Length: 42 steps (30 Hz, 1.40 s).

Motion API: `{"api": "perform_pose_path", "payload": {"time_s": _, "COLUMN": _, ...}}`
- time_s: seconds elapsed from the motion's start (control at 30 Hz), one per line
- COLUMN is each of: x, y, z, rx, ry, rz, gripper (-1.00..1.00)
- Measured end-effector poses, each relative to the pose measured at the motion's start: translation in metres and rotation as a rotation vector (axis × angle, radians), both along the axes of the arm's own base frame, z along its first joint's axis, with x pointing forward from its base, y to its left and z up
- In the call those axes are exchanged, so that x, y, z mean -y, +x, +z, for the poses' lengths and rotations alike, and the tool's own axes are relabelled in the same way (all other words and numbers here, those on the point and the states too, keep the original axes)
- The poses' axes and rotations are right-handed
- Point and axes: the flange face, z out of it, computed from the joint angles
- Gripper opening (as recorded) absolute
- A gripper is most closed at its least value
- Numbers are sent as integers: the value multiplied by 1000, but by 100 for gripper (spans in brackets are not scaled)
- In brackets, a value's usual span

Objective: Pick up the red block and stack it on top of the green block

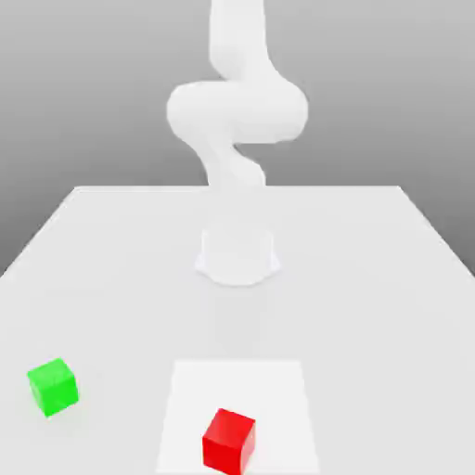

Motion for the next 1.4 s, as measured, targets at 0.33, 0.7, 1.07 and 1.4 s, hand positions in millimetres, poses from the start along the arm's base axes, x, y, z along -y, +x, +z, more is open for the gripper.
{"api": "perform_pose_path", "payload": {"time_s": 0.33, "x": 6, "y": 96, "z": -177, "rx": -289, "ry": 38, "rz": -141, "gripper": 0}}
{"api": "perform_pose_path", "payload": {"time_s": 0.7, "x": 14, "y": 113, "z": -387, "rx": -598, "ry": 112, "rz": -284, "gripper": 0}}
{"api": "perform_pose_path", "payload": {"time_s": 1.07, "x": 11, "y": 97, "z": -523, "rx": -714, "ry": 150, "rz": -334, "gripper": -100}}
{"api": "perform_pose_path", "payload": {"time_s": 1.4, "x": 13, "y": 96, "z": -470, "rx": -714, "ry": 155, "rz": -346, "gripper": -100}}
